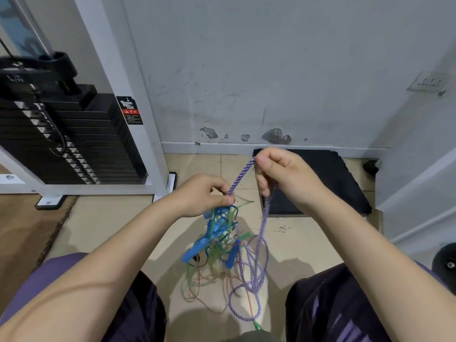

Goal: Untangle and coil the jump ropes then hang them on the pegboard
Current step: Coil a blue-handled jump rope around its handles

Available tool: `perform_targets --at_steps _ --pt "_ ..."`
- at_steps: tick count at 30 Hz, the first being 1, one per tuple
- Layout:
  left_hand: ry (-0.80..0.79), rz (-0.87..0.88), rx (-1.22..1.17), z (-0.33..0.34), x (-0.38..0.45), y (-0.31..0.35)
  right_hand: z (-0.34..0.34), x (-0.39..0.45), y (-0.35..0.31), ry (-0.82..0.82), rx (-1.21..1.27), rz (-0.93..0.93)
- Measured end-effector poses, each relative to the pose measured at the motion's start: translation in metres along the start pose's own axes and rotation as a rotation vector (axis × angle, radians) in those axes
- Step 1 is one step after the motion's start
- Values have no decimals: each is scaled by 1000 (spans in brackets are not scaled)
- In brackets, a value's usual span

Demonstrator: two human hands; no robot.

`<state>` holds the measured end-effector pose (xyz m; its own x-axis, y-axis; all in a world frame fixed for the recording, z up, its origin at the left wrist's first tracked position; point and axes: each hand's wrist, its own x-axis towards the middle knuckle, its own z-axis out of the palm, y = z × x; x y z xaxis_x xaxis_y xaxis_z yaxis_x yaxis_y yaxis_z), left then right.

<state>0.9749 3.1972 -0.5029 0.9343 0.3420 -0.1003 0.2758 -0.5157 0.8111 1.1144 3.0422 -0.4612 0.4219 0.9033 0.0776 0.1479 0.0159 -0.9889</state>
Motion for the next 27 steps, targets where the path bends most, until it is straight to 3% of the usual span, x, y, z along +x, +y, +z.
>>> perform_targets --at_steps 5,13,20,27 --pt "13 67 74 -3 6 -13 -7 2 -1 22 198 -33" --pt "-49 -19 45 -2 5 -10 -7 1 -6 -2 420 -21" --pt "24 4 -39 -4 -1 -5 -24 1 -3 73 204 79" --pt "45 32 -69 -4 -10 10 -10 -2 2 -47 -156 170"
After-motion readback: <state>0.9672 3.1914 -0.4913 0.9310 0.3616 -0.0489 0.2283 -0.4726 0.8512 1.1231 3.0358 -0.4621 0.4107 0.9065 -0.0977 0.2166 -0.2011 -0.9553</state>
